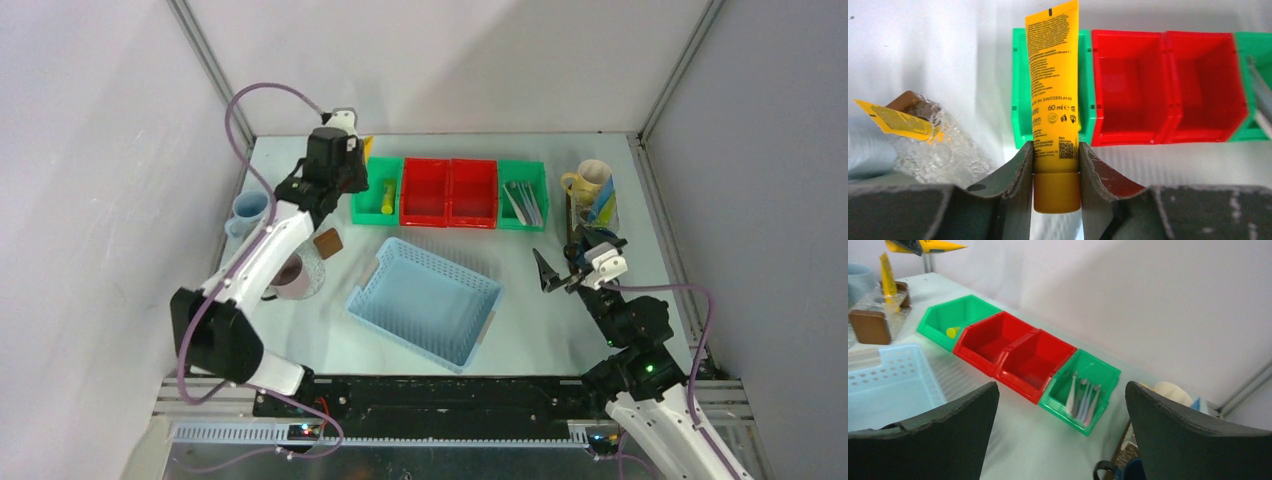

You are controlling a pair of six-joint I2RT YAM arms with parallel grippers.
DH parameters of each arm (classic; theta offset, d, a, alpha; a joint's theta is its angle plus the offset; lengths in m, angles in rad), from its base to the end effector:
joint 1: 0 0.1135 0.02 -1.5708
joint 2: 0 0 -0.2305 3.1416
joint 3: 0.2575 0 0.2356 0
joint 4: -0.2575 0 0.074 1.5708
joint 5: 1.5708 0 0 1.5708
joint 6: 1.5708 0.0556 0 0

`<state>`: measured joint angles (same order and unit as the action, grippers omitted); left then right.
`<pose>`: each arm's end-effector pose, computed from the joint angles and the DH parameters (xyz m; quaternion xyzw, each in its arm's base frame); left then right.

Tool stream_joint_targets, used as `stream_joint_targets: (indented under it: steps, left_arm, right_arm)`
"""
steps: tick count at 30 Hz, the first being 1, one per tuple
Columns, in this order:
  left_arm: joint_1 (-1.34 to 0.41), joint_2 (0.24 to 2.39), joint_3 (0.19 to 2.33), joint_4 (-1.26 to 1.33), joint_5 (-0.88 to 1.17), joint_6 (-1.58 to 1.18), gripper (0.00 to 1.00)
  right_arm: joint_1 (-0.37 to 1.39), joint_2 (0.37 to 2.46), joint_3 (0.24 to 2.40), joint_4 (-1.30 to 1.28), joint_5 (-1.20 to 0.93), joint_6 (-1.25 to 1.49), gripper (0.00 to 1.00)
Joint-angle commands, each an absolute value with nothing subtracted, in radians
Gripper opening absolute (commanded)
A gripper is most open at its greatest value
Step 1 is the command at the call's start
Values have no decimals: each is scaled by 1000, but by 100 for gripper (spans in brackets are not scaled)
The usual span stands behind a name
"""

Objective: Prepare toiletry sets of a toothbrush and toothpaste on the tray
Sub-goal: Pick up the toothpaste from the storage box.

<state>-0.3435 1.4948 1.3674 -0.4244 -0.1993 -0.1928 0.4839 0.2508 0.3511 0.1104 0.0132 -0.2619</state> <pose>0.3291 -0.1060 0.3065 0.0170 0.8698 -0.0448 0.4910 0.1279 0.0664 0.2803 -0.2243 0.5875 0.0820 0.7732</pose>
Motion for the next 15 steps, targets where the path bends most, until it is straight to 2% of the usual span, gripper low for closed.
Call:
stream_joint_targets:
  steps: [1,9,15]
  left_arm:
    - [-341,1331,1250,-187,-103,-271,0]
    - [-379,1137,1043,27,-41,-315,0]
    - [-475,1025,914,206,-88,-240,0]
  right_arm:
    - [496,350,452,130,-54,-154,99]
    - [533,538,599,152,-75,67,98]
    - [602,700,700,201,-56,220,95]
